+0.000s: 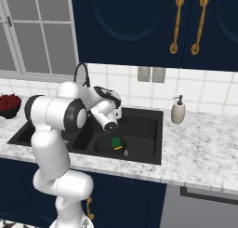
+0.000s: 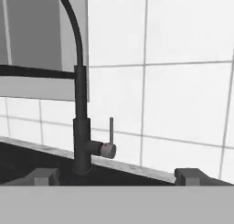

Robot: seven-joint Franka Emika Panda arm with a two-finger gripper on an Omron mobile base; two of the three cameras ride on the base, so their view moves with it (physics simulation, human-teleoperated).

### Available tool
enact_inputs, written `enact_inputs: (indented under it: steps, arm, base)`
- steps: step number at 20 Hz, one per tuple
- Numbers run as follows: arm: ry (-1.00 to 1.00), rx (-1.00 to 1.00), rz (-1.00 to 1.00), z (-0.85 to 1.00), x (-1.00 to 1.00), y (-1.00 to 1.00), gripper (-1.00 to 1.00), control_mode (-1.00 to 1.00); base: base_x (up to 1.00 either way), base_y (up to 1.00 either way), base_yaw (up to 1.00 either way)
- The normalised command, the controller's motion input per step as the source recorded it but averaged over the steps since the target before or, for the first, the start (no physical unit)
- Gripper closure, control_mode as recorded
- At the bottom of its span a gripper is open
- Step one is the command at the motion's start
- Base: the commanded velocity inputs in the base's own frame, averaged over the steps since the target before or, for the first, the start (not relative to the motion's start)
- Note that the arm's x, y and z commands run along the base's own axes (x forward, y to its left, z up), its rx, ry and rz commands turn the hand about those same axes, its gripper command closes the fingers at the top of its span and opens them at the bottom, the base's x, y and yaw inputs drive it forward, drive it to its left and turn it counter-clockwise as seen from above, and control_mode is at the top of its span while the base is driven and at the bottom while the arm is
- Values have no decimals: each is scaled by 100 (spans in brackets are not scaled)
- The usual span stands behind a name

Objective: Pick the pan and sponge and place them into the sink. Then turn on the water.

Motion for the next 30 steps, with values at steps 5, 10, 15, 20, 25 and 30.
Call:
enact_inputs:
  steps: [5,10,15,20,25,30]
  arm:
    - [-41,0,5,5,0,15,-100,-100]
    - [-8,7,3,42,0,1,-100,-100]
    - [15,4,7,19,17,0,-100,-100]
    - [3,3,13,0,13,10,-100,-100]
    - [1,0,0,0,24,7,-100,-100]
    - [3,0,0,0,46,11,-100,-100]
  base:
    - [0,0,0]
    - [0,0,0]
    - [0,0,0]
    - [0,0,0]
    - [0,0,0]
    - [0,0,0]
